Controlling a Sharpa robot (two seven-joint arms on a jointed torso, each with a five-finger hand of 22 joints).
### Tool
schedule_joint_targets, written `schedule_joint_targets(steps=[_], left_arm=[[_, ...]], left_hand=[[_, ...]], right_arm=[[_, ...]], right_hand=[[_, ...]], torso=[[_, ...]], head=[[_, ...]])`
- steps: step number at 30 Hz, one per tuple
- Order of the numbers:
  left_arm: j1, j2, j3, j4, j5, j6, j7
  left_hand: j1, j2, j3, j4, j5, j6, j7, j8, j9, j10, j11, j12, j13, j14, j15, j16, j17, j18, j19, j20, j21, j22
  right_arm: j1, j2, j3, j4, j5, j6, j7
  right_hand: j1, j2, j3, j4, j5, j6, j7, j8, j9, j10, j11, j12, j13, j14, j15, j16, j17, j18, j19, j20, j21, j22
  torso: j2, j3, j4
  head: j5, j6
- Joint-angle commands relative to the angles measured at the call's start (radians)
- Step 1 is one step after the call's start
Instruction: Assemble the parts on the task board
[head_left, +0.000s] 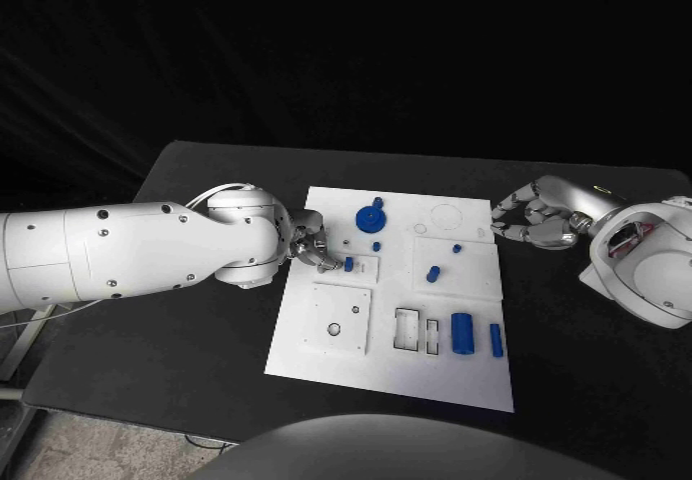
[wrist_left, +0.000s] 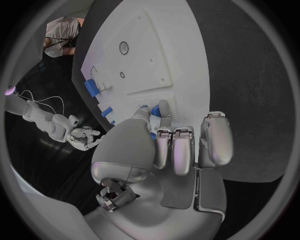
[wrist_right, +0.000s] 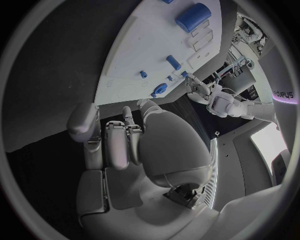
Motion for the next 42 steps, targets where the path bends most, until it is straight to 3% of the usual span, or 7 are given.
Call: schedule_joint_targets(steps=[1,10,16,21,32,38,42], left_arm=[[-0.002,0.003,0.000,0.000,0.004,0.002,0.002],[-0.003,0.003,0.000,-0.003,0.004,-0.010,0.003],[-0.004,0.001,0.000,0.005,0.004,-0.052,0.020],[-0.004,-0.003,0.000,0.013,0.009,-0.062,0.027],[-0.004,-0.026,0.000,0.030,0.030,-0.085,0.034],[-0.002,-0.040,0.001,0.042,0.048,-0.084,0.048],[0.009,-0.046,0.005,0.045,0.075,-0.049,0.053]], left_hand=[[0.013,-0.003,0.010,0.000,0.013,-0.001,0.003,-0.006,-0.003,0.103,0.005,0.002,0.263,0.103,0.005,0.002,0.263,0.008,-0.006,0.002,-0.005,0.190],[0.031,-0.003,0.040,-0.002,0.047,0.003,0.002,-0.010,-0.009,0.103,0.004,0.002,0.263,0.103,0.004,0.002,0.263,0.008,-0.006,0.001,-0.006,0.190],[0.076,-0.014,0.106,-0.011,0.065,0.009,-0.002,-0.006,-0.007,0.103,0.000,0.002,0.263,0.103,0.001,0.002,0.263,0.008,-0.004,-0.002,-0.003,0.191],[0.099,-0.035,0.170,-0.012,0.073,0.010,-0.003,-0.001,-0.003,0.103,-0.001,0.002,0.263,0.103,-0.001,0.002,0.263,0.008,-0.006,-0.003,-0.006,0.190],[0.098,-0.111,0.350,-0.022,0.075,0.010,0.000,0.010,0.009,0.103,0.000,0.002,0.263,0.103,0.000,0.002,0.263,0.008,-0.006,-0.003,-0.006,0.190],[0.084,-0.128,0.393,-0.026,0.076,0.017,-0.002,0.017,0.014,0.103,-0.001,0.002,0.263,0.103,-0.001,0.002,0.263,0.008,-0.006,-0.004,-0.005,0.190],[0.079,-0.140,0.409,-0.031,0.077,0.020,-0.003,0.018,0.015,0.103,-0.002,0.002,0.263,0.103,-0.001,0.002,0.263,0.008,-0.006,-0.004,-0.006,0.190]], right_arm=[[-0.001,-0.001,0.000,0.000,-0.001,0.007,-0.006],[-0.001,0.001,0.000,-0.001,0.000,0.012,-0.007],[-0.001,0.001,0.000,-0.002,0.000,0.014,-0.007],[-0.001,0.001,0.000,-0.002,0.000,0.016,-0.008],[-0.001,-0.002,0.000,-0.001,0.000,0.020,-0.013],[-0.002,-0.003,0.000,-0.001,0.000,0.022,-0.015],[-0.002,-0.003,0.000,-0.002,0.000,0.023,-0.016]], right_hand=[[0.012,0.004,0.006,0.001,0.006,0.007,-0.002,-0.005,-0.001,0.032,0.000,-0.003,0.160,0.052,0.004,-0.004,0.006,0.019,-0.009,0.000,-0.007,0.107],[0.016,0.005,0.011,-0.002,0.008,0.008,-0.002,-0.005,-0.001,0.032,0.000,-0.004,0.159,0.052,0.004,-0.005,0.005,0.019,-0.009,0.000,-0.009,0.107],[0.019,0.006,0.014,-0.004,0.009,0.009,-0.002,-0.005,-0.001,0.031,-0.001,-0.005,0.159,0.051,0.004,-0.006,0.004,0.020,-0.010,0.000,-0.011,0.107],[0.021,0.006,0.017,-0.006,0.010,0.010,-0.002,-0.004,-0.002,0.030,0.000,-0.006,0.158,0.051,0.004,-0.007,0.003,0.020,-0.010,0.000,-0.013,0.106],[0.022,0.006,0.018,-0.007,0.010,0.010,-0.002,-0.004,-0.002,0.030,0.000,-0.006,0.158,0.051,0.004,-0.007,0.003,0.020,-0.010,0.000,-0.014,0.106],[0.023,0.006,0.020,-0.008,0.011,0.010,-0.002,-0.004,-0.002,0.029,0.000,-0.007,0.157,0.051,0.004,-0.009,0.000,0.021,-0.011,0.000,-0.018,0.105],[0.023,0.006,0.020,-0.008,0.011,0.010,-0.002,-0.004,-0.002,0.029,0.000,-0.007,0.157,0.051,0.004,-0.009,0.000,0.021,-0.011,0.000,-0.018,0.105]], torso=[[0.000,-0.0003,-0.0002],[0.000,0.0000,-0.0001],[0.000,-0.0003,-0.0006],[0.000,0.0003,-0.0004],[0.000,-0.0003,-0.0002],[-0.001,-0.0001,0.0000],[-0.001,0.0002,-0.0001]], head=[[0.000,0.000],[0.002,0.000],[0.003,0.000],[0.002,0.000],[-0.002,0.000],[-0.003,0.000],[-0.003,0.000]])
